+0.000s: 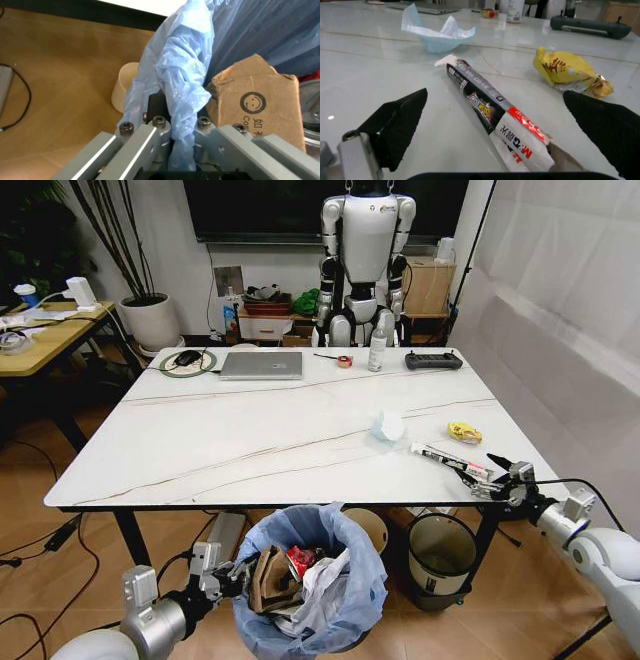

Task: Pick up the trash bin and place the trash from the table into it.

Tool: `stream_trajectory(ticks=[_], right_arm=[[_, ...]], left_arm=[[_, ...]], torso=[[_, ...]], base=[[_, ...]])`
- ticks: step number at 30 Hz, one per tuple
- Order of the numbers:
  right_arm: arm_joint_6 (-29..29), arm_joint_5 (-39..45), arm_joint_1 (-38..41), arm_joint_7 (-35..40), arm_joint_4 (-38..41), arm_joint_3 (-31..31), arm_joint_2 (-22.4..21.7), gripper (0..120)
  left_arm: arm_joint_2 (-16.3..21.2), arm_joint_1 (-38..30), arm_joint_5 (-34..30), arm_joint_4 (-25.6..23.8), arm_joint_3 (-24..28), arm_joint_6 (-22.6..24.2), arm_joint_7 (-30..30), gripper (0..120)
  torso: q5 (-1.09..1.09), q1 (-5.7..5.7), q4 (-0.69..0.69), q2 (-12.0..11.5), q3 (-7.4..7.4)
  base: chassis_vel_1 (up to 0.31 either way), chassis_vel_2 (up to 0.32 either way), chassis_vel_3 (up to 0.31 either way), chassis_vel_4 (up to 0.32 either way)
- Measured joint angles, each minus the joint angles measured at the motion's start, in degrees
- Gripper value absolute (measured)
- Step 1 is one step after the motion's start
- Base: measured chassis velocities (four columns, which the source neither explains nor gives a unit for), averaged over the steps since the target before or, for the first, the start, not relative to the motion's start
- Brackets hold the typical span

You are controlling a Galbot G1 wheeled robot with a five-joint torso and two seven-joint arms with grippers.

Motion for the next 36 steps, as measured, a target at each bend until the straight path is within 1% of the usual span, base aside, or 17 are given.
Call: stream_trajectory(ticks=[5, 7, 9, 11, 12, 15, 16, 17, 20, 22, 23, 25, 27, 29, 30, 33, 36], right_arm=[[0.0, 0.0, 1.0, -1.1, -1.5, -1.3, 0.0, 99], [0.1, 0.0, 1.4, -1.5, -2.4, -1.8, 0.1, 90], [0.1, 0.0, 1.5, -1.6, -2.5, -1.8, 0.2, 87], [0.1, 0.1, 1.7, -1.6, -2.8, -1.9, 0.2, 79], [0.1, 0.1, 1.7, -1.6, -2.8, -1.9, 0.2, 77], [0.1, 0.2, 1.8, -1.8, -3.0, -2.1, 0.2, 60], [0.1, 0.2, 1.8, -1.8, -3.0, -2.1, 0.2, 60], [0.1, 0.2, 1.8, -1.9, -3.0, -2.2, 0.2, 57], [0.0, 0.2, 1.9, -2.2, -3.1, -2.6, 0.0, 44], [0.0, 0.2, 1.9, -2.3, -3.1, -2.7, -0.2, 42], [-0.1, 0.4, 1.8, -2.4, -3.1, -2.9, -0.4, 35], [-0.2, 0.7, 1.6, -2.6, -3.1, -3.2, -0.9, 27], [-0.2, 0.7, 1.3, -2.8, -3.0, -3.4, -1.1, 22], [-0.2, 0.7, 1.1, -3.0, -2.9, -3.4, -1.3, 11], [-0.2, 0.7, 1.1, -3.0, -2.9, -3.4, -1.3, 11], [-0.3, 0.7, 1.0, -3.3, -2.9, -3.5, -1.5, 1], [0.1, 0.7, 0.7, -3.5, -2.9, -3.4, -1.6, 0]], left_arm=[[0.0, 0.0, 0.0, 0.0, -0.1, 0.0, 0.0, 0], [0.0, -0.1, 0.0, 0.0, -0.1, 0.0, 0.0, 0], [0.0, -0.1, 0.0, 0.0, -0.1, 0.0, 0.0, 0], [0.0, -0.1, 0.0, 0.1, -0.1, 0.0, 0.0, 0], [0.0, -0.1, 0.0, 0.1, -0.1, 0.0, 0.0, 0], [0.0, -0.3, 0.0, 0.2, -0.1, 0.0, 0.0, 0], [0.0, -0.3, 0.0, 0.2, -0.1, 0.0, 0.0, 0], [0.0, -0.3, 0.0, 0.2, -0.1, 0.0, 0.0, 0], [0.2, -0.4, -0.1, 0.2, -0.3, 0.0, 0.0, 0], [0.3, -0.4, -0.2, 0.2, -0.4, 0.0, 0.0, 0], [0.3, -0.4, -0.2, 0.2, -0.5, 0.0, 0.0, 0], [0.4, -0.5, -0.4, 0.2, -0.6, 0.0, -0.1, 0], [0.4, -0.5, -0.4, 0.2, -0.6, 0.0, -0.1, 0], [0.4, -0.6, -0.4, 0.2, -0.7, 0.0, -0.1, 0], [0.4, -0.6, -0.4, 0.2, -0.7, 0.0, -0.1, 0], [0.4, -0.7, -0.4, 0.2, -0.7, 0.0, -0.1, 0], [0.3, -0.9, -0.4, 0.2, -0.6, 0.0, -0.2, 0]], torso=[[-0.02, 0.00, 0.00, 0.0, 0.00], [0.01, 0.00, -0.01, 0.0, -0.01], [0.00, 0.00, -0.01, 0.0, -0.01], [-0.01, 0.00, -0.01, 0.0, -0.01], [0.00, 0.00, 0.00, 0.0, -0.01], [-0.01, 0.00, -0.01, 0.0, -0.01], [-0.01, 0.00, -0.01, 0.0, -0.01], [-0.01, 0.00, -0.01, 0.0, 0.00], [0.00, 0.00, -0.01, 0.0, 0.00], [0.00, 0.00, -0.01, 0.0, 0.00], [0.00, 0.00, 0.00, 0.0, 0.00], [-0.01, 0.00, 0.00, 0.0, -0.01], [-0.01, 0.00, -0.01, 0.0, 0.00], [-0.01, 0.00, -0.01, 0.0, -0.01], [-0.01, 0.00, -0.01, 0.0, -0.01], [-0.01, 0.00, -0.01, 0.0, -0.01], [0.00, 0.00, -0.01, 0.0, -0.01]], base=[[0.000, 0.000, 0.000, 0.000], [0.000, 0.000, 0.000, 0.000], [0.000, 0.000, 0.000, 0.000], [0.000, 0.000, 0.000, 0.000], [0.000, 0.000, 0.000, 0.000], [0.000, 0.000, 0.000, 0.000], [0.000, 0.000, 0.000, 0.000], [0.000, 0.000, 0.000, 0.000], [0.000, 0.000, 0.000, 0.000], [0.000, 0.000, 0.000, 0.000], [0.000, 0.000, 0.000, 0.000], [0.000, 0.000, 0.000, 0.000], [0.000, 0.000, 0.000, 0.000], [0.000, 0.000, 0.000, 0.000], [0.000, 0.000, 0.000, 0.000], [0.000, 0.000, 0.000, 0.000], [0.000, 0.000, 0.000, 0.000]])
